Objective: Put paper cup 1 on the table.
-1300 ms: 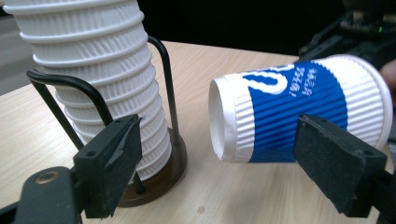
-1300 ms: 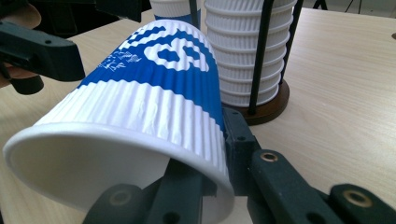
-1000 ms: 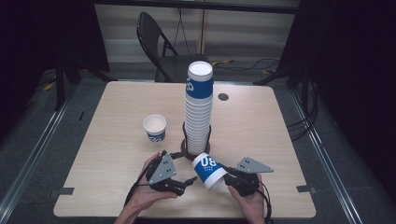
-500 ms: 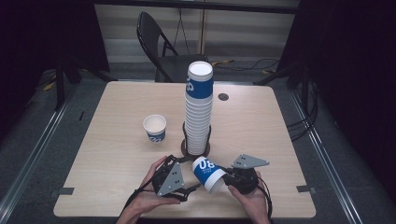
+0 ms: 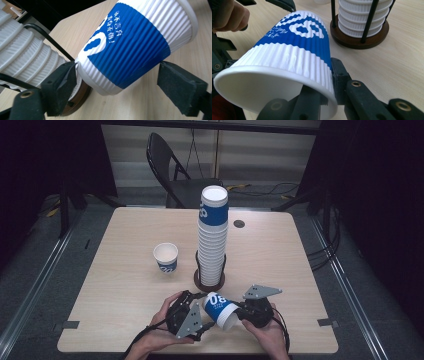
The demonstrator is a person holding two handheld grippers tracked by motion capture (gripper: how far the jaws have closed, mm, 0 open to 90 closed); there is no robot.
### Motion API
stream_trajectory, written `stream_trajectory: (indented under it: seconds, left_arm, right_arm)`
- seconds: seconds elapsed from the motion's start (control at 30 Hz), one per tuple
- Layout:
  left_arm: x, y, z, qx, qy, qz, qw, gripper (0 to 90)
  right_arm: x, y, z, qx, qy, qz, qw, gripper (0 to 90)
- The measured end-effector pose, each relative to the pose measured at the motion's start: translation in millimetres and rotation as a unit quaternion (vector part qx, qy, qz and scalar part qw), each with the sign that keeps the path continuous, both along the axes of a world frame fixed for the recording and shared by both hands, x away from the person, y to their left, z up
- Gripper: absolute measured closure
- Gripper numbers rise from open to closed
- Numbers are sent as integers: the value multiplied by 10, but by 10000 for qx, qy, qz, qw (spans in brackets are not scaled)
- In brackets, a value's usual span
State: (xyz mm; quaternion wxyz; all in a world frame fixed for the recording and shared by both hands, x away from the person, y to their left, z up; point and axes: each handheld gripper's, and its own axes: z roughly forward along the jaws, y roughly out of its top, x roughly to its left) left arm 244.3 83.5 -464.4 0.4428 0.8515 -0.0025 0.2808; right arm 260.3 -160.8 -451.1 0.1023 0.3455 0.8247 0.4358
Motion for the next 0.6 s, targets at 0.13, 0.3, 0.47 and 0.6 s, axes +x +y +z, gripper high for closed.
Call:
stream_trajectory:
  seconds: [0.13, 0.3, 0.47, 0.6]
  left_arm:
    - [-26, -36, -26, 163, -200, -6, 9997, 151]
    - [-43, -73, -42, 365, -337, -18, 9988, 133]
    - [-63, -104, -23, 514, -503, -56, 9974, 117]
    - [-72, -147, -24, 501, -564, -100, 9971, 90]
  right_arm:
    - [5, 3, 13, -102, 85, 28, 9999, 855]
    - [17, 27, 14, -158, 165, 122, 9997, 855]
    - [43, 50, 11, -155, 217, 134, 9996, 855]
    - [56, 78, 23, -190, 218, 158, 9995, 855]
